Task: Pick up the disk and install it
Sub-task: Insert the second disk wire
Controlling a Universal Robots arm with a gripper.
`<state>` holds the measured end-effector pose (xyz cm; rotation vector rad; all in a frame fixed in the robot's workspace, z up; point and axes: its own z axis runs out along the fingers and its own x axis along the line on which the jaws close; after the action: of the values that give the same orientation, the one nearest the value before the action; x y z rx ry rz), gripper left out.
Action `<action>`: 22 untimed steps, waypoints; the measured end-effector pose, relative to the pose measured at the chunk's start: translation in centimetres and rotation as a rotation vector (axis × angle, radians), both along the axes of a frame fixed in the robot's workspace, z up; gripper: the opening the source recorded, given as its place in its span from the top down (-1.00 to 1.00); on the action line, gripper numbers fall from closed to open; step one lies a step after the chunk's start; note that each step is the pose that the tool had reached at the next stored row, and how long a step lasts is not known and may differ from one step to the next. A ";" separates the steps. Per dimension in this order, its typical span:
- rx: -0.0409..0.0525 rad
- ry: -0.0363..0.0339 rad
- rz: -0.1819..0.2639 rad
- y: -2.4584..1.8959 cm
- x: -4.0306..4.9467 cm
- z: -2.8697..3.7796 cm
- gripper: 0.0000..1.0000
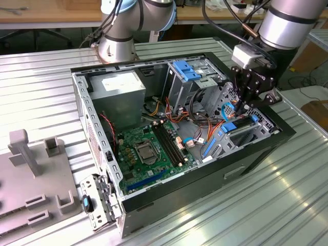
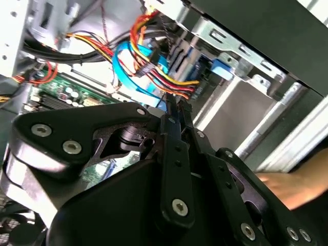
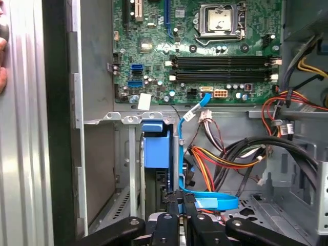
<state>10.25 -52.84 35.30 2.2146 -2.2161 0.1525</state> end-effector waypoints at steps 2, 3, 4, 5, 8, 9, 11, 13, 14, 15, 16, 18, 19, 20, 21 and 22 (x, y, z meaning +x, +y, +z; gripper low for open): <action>0.0059 0.0000 0.000 -0.12 0.00 0.01 0.68; 0.0118 0.0000 0.000 -0.24 0.00 0.07 0.68; 0.0143 0.0000 0.000 -0.30 0.00 0.14 0.68; 0.0159 0.0000 0.000 -0.35 0.00 0.18 0.68; 0.0198 0.0000 0.000 -0.83 0.01 0.21 0.68; 0.0219 0.0000 0.000 -1.13 0.00 0.21 0.68; 0.0227 0.0000 0.000 -1.43 0.00 0.21 0.68; 0.0244 0.0000 0.000 -1.80 0.00 0.20 0.68; 0.0259 0.0000 0.000 -2.03 0.00 0.20 0.68; 0.0285 0.0000 0.000 -2.19 0.00 0.20 0.68; 0.0299 0.0000 0.000 -2.23 0.00 0.20 0.68; 0.0317 0.0000 0.000 -2.23 0.00 0.19 0.68; 0.0321 0.0000 0.000 -2.23 0.00 0.17 0.68; 0.0326 0.0000 0.000 -2.24 0.00 0.14 0.68; 0.0327 0.0000 0.000 -2.24 0.00 0.12 0.68; 0.0328 0.0000 0.000 -2.24 0.00 0.01 0.68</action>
<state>10.25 -55.08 35.32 2.2309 -2.2347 0.1170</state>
